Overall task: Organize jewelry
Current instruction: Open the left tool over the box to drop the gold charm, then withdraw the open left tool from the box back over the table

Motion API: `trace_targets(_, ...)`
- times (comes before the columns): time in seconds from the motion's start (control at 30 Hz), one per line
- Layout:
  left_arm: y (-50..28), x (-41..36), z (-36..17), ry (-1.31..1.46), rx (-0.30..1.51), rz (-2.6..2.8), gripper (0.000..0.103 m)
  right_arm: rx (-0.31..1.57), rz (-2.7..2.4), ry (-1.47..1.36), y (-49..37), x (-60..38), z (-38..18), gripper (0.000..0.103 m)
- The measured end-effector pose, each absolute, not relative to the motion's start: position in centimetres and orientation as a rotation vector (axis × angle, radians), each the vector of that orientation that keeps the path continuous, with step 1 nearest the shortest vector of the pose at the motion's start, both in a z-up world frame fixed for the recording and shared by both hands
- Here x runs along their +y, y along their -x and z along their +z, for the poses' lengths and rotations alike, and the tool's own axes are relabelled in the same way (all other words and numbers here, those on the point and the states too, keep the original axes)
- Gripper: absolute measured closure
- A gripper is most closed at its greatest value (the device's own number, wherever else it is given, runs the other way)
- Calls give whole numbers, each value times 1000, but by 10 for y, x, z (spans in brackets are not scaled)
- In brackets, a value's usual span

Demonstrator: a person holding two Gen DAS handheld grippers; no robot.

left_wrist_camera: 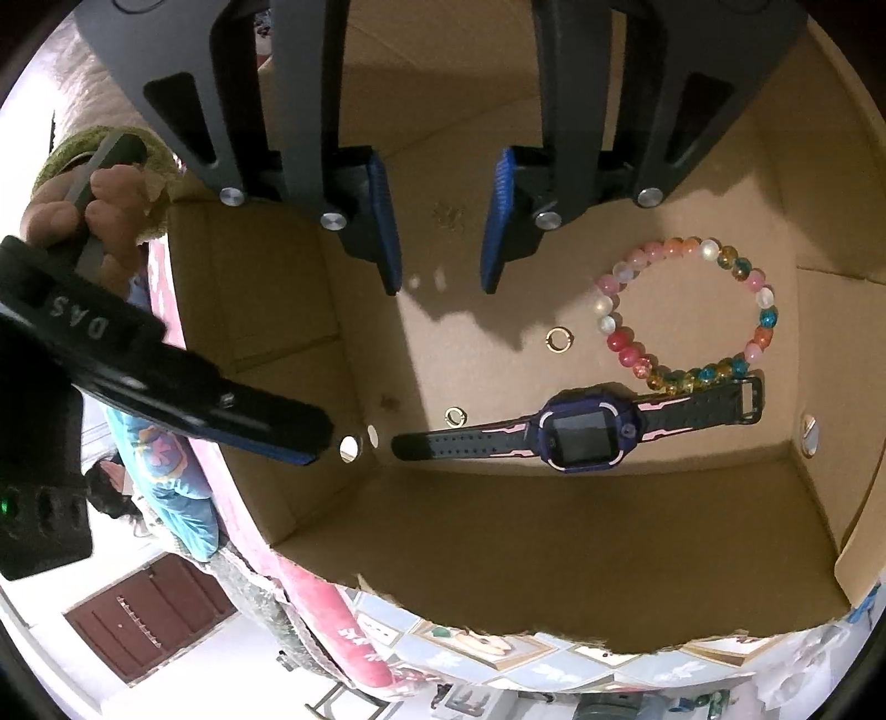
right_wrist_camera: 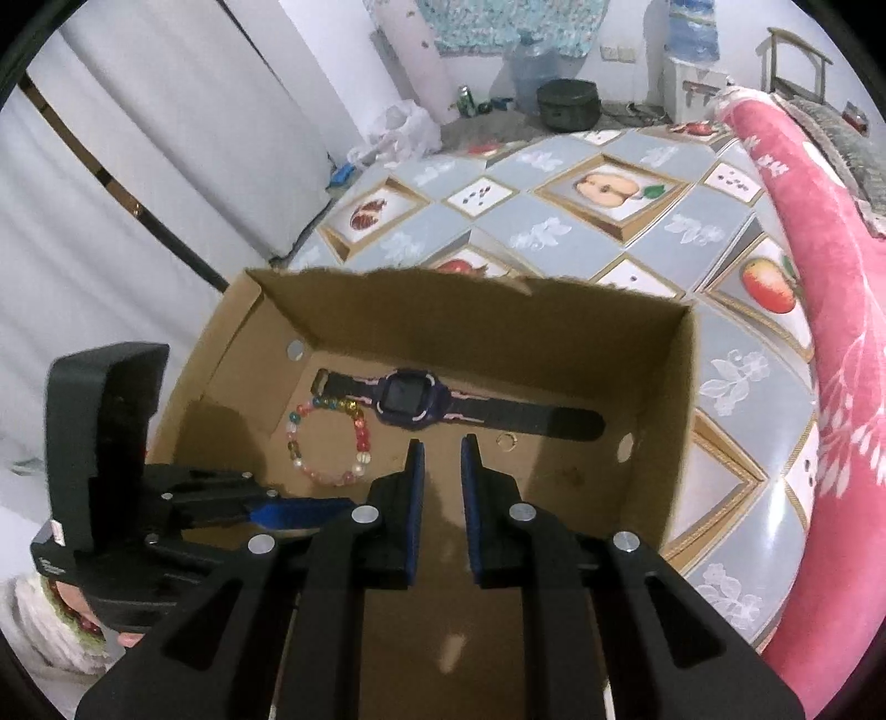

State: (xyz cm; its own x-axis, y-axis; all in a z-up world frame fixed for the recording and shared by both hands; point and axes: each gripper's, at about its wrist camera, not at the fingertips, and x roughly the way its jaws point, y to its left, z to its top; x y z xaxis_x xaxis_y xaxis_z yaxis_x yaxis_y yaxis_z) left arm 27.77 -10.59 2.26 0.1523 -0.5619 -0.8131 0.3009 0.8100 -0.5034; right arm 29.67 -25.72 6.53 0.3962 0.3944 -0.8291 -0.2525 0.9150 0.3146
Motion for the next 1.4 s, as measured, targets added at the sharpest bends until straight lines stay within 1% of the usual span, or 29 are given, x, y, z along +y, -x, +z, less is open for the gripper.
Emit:
trace_targets(0.1,-278,-106,23,246,1277,-624,72,1056,410,-164,-290,-265,75,85)
trace_targets(0.13,-278,-106,23,250,1277,-626,70,1039,406,-171,-286,-269,81,81)
trace_targets(0.17,-278,-105,23,254,1276,-626,69,1026,401,-174,-284,-271,85,80)
trace_targets(0.3,-278,-102,24,273,1254,-628,67,975,378,-185,-271,-285,102,78)
trace_targets(0.37,-274,-100,30,278,1218,-633,67,951,368,-201,-263,-293,111,71)
trace_targets(0.47,-263,-92,47,276,1126,-649,66,919,353,-216,-248,-303,122,66)
trace_targets(0.5,-259,-89,53,274,1093,-658,64,907,348,-222,-241,-306,126,64)
trace_targets(0.57,-245,-80,70,253,1014,-665,56,883,342,-233,-226,-311,133,59)
trace_targets(0.6,-240,-77,77,243,987,-667,55,869,339,-237,-217,-313,135,58)
trace_targets(0.67,-221,-64,93,212,914,-661,48,839,338,-243,-195,-316,140,57)
trace_targets(0.77,-192,-41,109,186,842,-650,40,800,356,-260,-160,-318,139,54)
trace_targets(0.8,-181,-34,112,179,822,-646,38,791,363,-264,-147,-318,136,54)
trace_targets(0.87,-156,-17,115,166,785,-637,29,790,354,-261,-125,-315,126,54)
trace_targets(0.97,-129,-1,111,137,776,-611,25,824,325,-244,-98,-309,103,54)
trace_targets(1.13,-101,6,81,97,848,-573,22,917,293,-257,-70,-295,56,54)
trace_targets(1.27,-91,-9,50,53,914,-566,22,1006,268,-296,-58,-285,15,54)
trace_targets(1.4,-79,-38,25,-81,933,-550,22,1044,224,-309,-53,-274,-13,54)
